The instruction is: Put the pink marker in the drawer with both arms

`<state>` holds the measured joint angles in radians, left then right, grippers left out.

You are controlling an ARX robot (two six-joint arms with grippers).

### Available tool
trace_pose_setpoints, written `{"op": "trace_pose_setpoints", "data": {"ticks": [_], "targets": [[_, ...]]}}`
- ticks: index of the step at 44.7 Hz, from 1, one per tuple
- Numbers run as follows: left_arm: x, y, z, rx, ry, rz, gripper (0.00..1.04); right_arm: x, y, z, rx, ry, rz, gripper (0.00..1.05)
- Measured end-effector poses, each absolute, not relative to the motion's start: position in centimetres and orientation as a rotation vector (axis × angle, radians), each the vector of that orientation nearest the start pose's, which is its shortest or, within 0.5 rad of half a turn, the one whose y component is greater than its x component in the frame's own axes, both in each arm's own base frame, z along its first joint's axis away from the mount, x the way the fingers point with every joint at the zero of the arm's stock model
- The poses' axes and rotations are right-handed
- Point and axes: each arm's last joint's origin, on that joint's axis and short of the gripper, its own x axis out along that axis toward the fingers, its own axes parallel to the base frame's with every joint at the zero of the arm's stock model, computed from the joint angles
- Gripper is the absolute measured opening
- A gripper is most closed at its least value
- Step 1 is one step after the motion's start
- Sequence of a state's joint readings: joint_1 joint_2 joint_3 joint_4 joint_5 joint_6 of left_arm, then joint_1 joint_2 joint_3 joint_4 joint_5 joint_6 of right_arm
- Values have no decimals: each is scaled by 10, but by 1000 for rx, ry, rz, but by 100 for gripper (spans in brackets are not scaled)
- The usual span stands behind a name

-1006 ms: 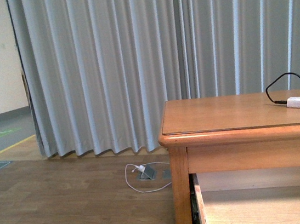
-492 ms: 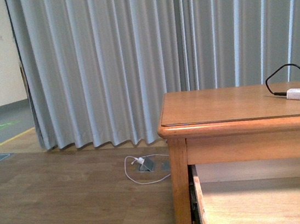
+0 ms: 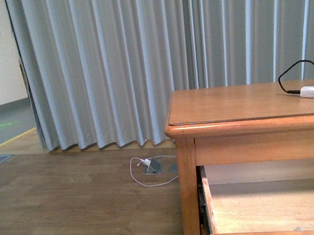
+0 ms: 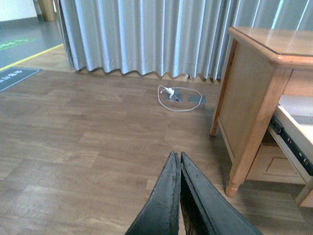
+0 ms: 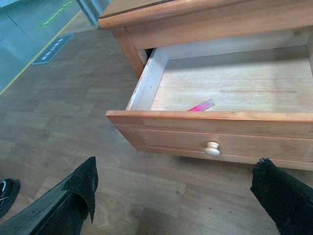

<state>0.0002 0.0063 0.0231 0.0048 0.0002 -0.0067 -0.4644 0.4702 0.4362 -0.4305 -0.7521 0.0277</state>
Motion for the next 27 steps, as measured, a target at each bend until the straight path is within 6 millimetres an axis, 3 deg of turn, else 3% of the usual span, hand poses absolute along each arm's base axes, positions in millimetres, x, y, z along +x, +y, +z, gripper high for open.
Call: {"op": "trace_pose_setpoints", "data": {"ticks": [9,14,17,27], "targets": [[97,0,171,-7,-20,0,4,108,-32,235,284,380,264,96],[97,0,171,-7,-21,0,28,110,-29,235,165,321,96,96],[97,0,171,-7,-21,0,39,114,-27,234,179,382,103,96],[97,0,171,-7,-20,0,78,154,-29,211,145,618,146,96]]}}
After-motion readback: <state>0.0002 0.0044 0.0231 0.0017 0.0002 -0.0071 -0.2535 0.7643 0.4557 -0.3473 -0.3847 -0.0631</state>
